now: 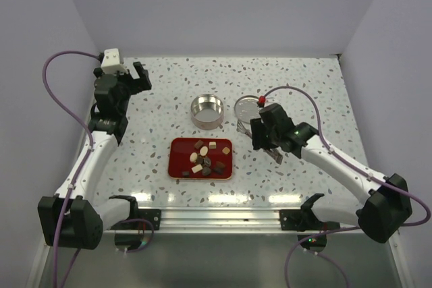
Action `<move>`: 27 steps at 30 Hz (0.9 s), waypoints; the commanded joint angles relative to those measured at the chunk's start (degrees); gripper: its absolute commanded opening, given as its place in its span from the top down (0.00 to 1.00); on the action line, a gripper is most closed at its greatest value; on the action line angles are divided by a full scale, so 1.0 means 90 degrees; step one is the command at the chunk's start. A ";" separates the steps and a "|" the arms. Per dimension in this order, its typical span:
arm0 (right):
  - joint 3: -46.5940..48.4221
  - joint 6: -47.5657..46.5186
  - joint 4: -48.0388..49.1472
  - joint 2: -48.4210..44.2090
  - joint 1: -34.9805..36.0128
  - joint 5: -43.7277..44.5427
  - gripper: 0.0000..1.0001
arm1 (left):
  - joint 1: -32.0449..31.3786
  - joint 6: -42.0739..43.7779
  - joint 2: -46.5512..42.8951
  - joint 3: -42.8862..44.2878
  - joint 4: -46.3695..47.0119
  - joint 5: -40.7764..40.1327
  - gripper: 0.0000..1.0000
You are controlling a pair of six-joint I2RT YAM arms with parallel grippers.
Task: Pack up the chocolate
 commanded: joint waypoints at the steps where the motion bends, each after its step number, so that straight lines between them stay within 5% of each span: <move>1: 0.0485 -0.0268 -0.0178 -0.0293 0.0222 -0.0311 0.41 | -0.0018 -0.0006 -0.0166 -0.0034 0.0252 0.0034 0.00; 14: 0.0750 -0.0103 -0.0364 -0.0498 0.1364 -0.0731 0.44 | -0.0018 -0.0006 -0.0078 0.0015 0.0184 0.0053 0.00; 27: 0.0681 0.0445 0.0203 0.0409 0.1892 -0.0420 0.44 | -0.0018 -0.0016 -0.0039 0.0035 0.0135 0.0112 0.00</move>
